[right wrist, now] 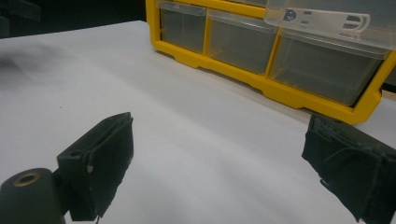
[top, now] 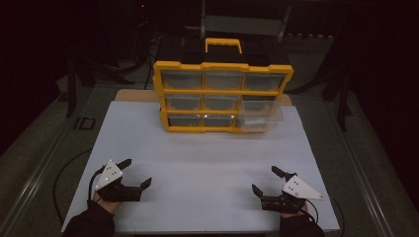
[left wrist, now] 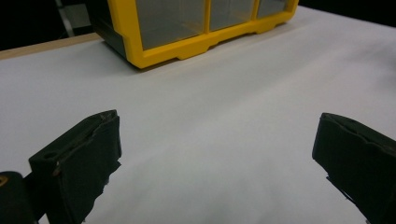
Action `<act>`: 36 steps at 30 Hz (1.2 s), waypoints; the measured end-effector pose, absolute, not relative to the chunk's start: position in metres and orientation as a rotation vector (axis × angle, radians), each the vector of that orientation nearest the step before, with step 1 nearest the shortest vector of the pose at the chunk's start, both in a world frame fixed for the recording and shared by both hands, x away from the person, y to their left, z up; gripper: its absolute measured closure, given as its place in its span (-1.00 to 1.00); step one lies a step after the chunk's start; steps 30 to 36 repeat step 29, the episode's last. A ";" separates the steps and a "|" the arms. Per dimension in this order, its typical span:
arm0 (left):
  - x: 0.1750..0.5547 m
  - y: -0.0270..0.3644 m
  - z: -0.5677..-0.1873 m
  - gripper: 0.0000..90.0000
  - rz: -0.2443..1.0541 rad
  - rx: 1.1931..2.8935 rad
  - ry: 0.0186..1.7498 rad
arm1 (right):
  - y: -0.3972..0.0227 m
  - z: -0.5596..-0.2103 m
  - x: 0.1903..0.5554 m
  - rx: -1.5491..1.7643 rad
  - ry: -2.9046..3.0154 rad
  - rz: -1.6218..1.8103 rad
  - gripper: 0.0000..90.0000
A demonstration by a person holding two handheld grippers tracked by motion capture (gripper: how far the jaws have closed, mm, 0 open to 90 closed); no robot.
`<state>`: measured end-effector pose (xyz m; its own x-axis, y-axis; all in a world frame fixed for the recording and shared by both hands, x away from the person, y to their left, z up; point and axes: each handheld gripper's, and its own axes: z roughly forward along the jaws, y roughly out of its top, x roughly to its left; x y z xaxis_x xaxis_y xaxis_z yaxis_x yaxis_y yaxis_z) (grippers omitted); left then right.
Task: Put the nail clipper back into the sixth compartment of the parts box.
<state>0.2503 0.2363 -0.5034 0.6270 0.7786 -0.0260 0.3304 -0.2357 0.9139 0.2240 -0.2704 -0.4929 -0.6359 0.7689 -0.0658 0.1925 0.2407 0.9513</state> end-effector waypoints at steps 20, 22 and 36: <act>0.253 0.236 -0.516 -0.94 0.579 1.749 0.970 | -0.271 -0.496 0.226 0.881 1.995 1.411 -0.81; 0.253 0.236 -0.516 -0.94 0.577 1.750 0.969 | -0.270 -0.497 0.226 0.882 1.998 1.408 -0.81; 0.252 0.237 -0.516 -0.94 0.576 1.735 0.962 | -0.271 -0.498 0.227 0.894 2.000 1.408 -0.81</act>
